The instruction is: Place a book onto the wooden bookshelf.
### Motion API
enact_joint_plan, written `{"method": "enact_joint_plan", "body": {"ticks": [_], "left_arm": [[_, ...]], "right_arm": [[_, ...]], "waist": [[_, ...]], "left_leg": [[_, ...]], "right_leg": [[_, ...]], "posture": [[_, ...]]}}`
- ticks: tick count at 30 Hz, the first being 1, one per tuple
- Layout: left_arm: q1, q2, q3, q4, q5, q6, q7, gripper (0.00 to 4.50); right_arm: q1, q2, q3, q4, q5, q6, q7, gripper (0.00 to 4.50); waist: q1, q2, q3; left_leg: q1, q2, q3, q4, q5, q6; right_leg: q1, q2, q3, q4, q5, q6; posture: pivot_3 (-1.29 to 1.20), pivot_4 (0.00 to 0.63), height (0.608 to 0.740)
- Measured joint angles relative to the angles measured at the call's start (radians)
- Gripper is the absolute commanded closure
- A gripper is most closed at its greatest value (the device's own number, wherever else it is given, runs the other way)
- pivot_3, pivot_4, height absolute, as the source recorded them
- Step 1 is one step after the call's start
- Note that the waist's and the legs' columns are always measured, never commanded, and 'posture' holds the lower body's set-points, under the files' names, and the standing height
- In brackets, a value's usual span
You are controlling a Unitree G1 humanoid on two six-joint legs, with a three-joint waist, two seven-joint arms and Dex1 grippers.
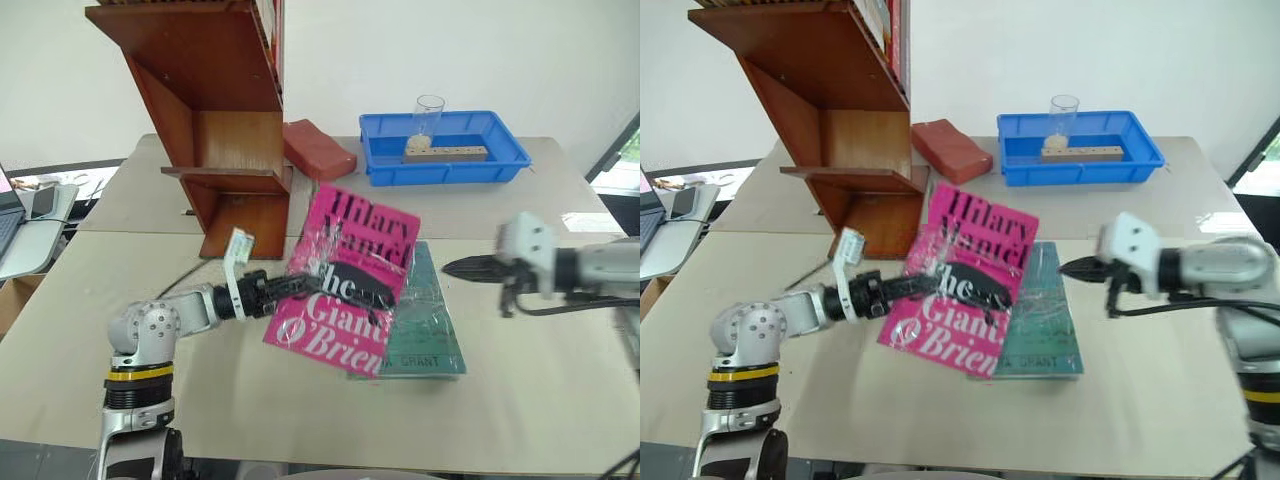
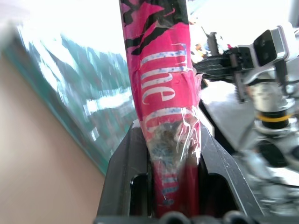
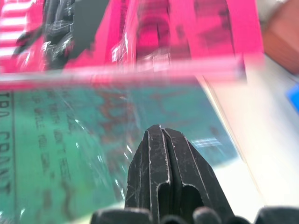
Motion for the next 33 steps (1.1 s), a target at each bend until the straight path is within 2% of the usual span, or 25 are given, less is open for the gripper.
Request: {"method": "enact_joint_plan", "body": {"ticks": [2, 5, 10, 13, 17, 20, 25, 33], "left_arm": [[-0.063, 0.019, -0.023, -0.048, 0.041, -0.09, -0.001, 4.02], [-0.179, 0.088, -0.114, -0.103, 0.178, -0.279, -0.018, 4.02], [-0.35, 0.188, -0.239, -0.092, 0.513, -0.771, -0.044, 4.02], [-0.417, 0.269, -0.305, 0.037, 0.733, -1.116, -0.041, 4.02], [-0.49, 0.392, -0.321, 0.216, 0.923, -1.429, -0.033, 4.02], [-0.497, 0.449, -0.33, 0.328, 1.003, -1.544, -0.03, 4.02], [-0.512, 0.526, -0.341, 0.467, 1.101, -1.624, -0.026, 4.02], [-0.512, 0.553, -0.351, 0.573, 1.139, -1.638, -0.032, 4.02]], "right_arm": [[0.036, -0.041, -0.074, -0.023, 0.038, 0.044, 0.016, 4.5], [0.09, -0.087, -0.179, -0.063, 0.086, 0.111, 0.037, 4.5], [0.047, -0.125, -0.264, -0.128, 0.178, 0.21, 0.015, 4.5], [-0.072, -0.107, -0.257, -0.143, 0.255, 0.277, -0.057, 4.5], [-0.203, -0.084, -0.233, -0.15, 0.318, 0.319, -0.138, 4.5], [-0.277, -0.051, -0.181, -0.141, 0.344, 0.338, -0.177, 4.5], [-0.342, -0.006, -0.117, -0.136, 0.353, 0.341, -0.214, 4.5], [-0.368, 0.01, -0.08, -0.126, 0.353, 0.341, -0.218, 4.5]], "waist": [[0.001, 0.0, 0.0], [-0.005, 0.001, 0.001], [-0.018, 0.003, 0.001], [-0.022, 0.006, 0.004], [-0.02, 0.006, 0.005], [-0.018, 0.007, 0.005], [-0.01, 0.007, 0.007], [-0.005, 0.009, 0.007]], "left_leg": [[0.0, -0.001, 0.0, 0.0, 0.0, 0.0], [0.0, -0.002, 0.0, -0.001, 0.0, 0.0], [0.002, -0.002, 0.0, -0.004, 0.0, 0.0], [0.003, -0.002, 0.0, -0.004, 0.0, 0.0], [0.001, -0.002, 0.0, -0.005, 0.0, 0.0], [-0.002, -0.002, 0.001, -0.004, 0.0, 0.0], [-0.002, -0.002, 0.0, -0.004, 0.0, 0.0], [-0.002, -0.001, 0.001, -0.004, 0.0, 0.0]], "right_leg": [[0.001, -0.001, 0.0, -0.001, 0.0, 0.001], [0.002, -0.001, 0.001, -0.003, 0.001, 0.001], [0.003, 0.0, 0.003, -0.005, 0.001, 0.001], [0.002, 0.0, 0.003, -0.005, 0.001, 0.001], [0.0, -0.001, 0.004, -0.006, 0.001, 0.001], [-0.003, -0.001, 0.004, -0.005, 0.002, 0.002], [-0.006, 0.0, 0.003, -0.001, 0.001, 0.004], [-0.012, -0.001, 0.002, 0.001, 0.001, 0.004]], "posture": [[0.0, 0.15, 0.649], [0.0, 0.15, 0.649], [0.0, 0.15, 0.649], [0.0, 0.15, 0.649], [0.0, 0.15, 0.649], [0.0, 0.15, 0.649], [0.0, 0.15, 0.649], [0.0, 0.15, 0.649]]}}
